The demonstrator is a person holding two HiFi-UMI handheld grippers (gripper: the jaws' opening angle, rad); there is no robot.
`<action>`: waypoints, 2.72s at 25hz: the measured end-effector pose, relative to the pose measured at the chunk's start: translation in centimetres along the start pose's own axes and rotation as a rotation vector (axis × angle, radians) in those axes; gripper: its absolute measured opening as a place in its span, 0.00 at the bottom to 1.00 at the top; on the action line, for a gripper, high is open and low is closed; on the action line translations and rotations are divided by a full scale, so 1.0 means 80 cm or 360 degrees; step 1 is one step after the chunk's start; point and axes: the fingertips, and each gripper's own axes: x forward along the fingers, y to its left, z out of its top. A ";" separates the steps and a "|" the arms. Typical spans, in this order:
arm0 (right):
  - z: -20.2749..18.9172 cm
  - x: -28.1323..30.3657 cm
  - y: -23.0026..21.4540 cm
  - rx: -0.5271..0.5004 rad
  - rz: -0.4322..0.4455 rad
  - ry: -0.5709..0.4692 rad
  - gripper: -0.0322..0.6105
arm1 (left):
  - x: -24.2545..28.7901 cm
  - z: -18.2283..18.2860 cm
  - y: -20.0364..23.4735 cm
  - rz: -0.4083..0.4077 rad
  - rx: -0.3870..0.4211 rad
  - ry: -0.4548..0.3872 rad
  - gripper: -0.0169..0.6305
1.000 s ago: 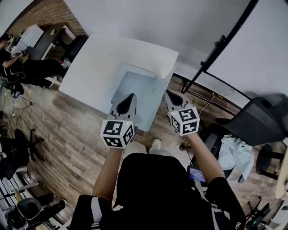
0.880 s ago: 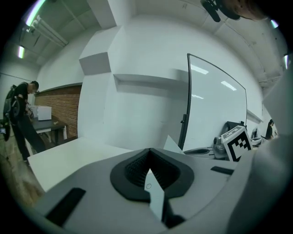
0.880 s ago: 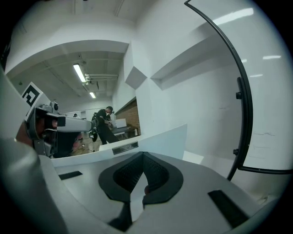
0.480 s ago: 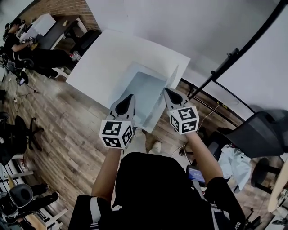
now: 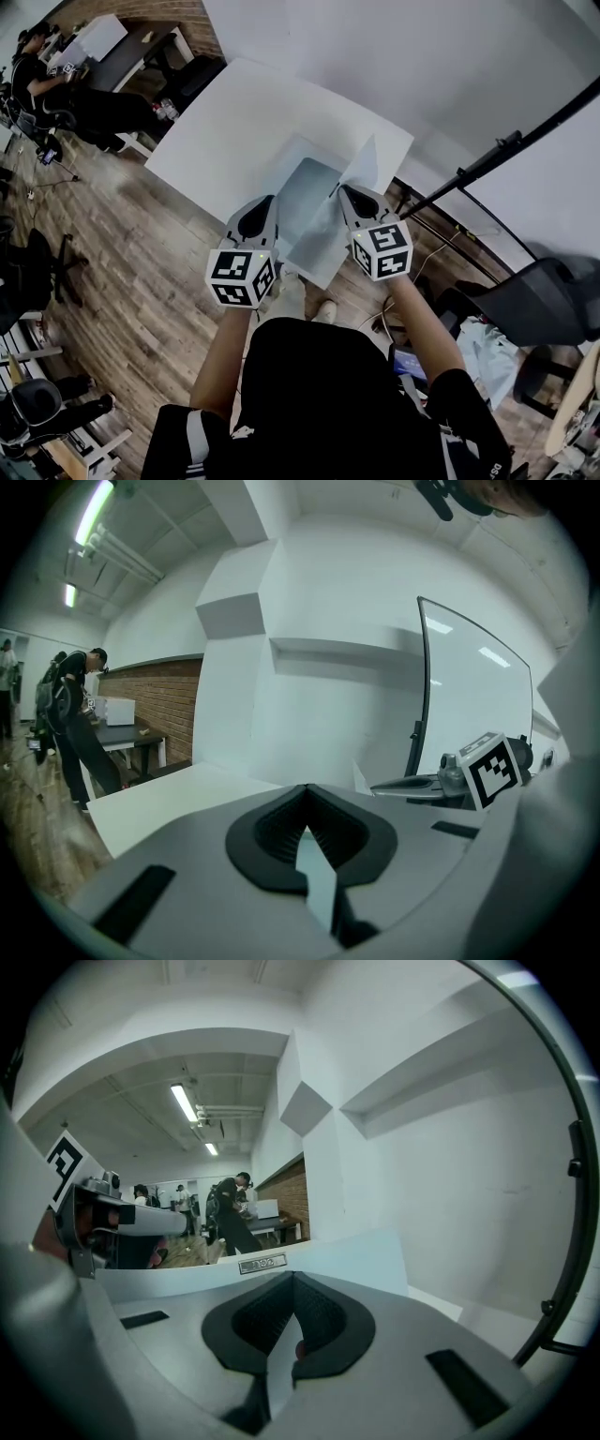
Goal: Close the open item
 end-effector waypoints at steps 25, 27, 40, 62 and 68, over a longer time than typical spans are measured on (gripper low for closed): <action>-0.011 0.126 0.045 -0.0070 0.0157 0.0173 0.11 | 0.010 -0.042 0.135 0.0211 -0.0171 0.0091 0.04; -0.015 0.136 0.049 -0.0069 0.0169 0.0189 0.11 | 0.010 -0.049 0.144 0.0223 -0.0188 0.0106 0.04; -0.032 0.184 0.059 -0.0053 0.0210 0.0289 0.11 | 0.027 -0.075 0.186 0.0241 -0.0259 0.0188 0.04; -0.070 0.232 0.073 0.0002 0.0304 0.0405 0.11 | 0.043 -0.109 0.212 0.0244 -0.0346 0.0280 0.04; -0.082 0.244 0.074 0.0008 0.0326 0.0450 0.11 | 0.049 -0.111 0.216 0.0246 -0.0389 0.0276 0.04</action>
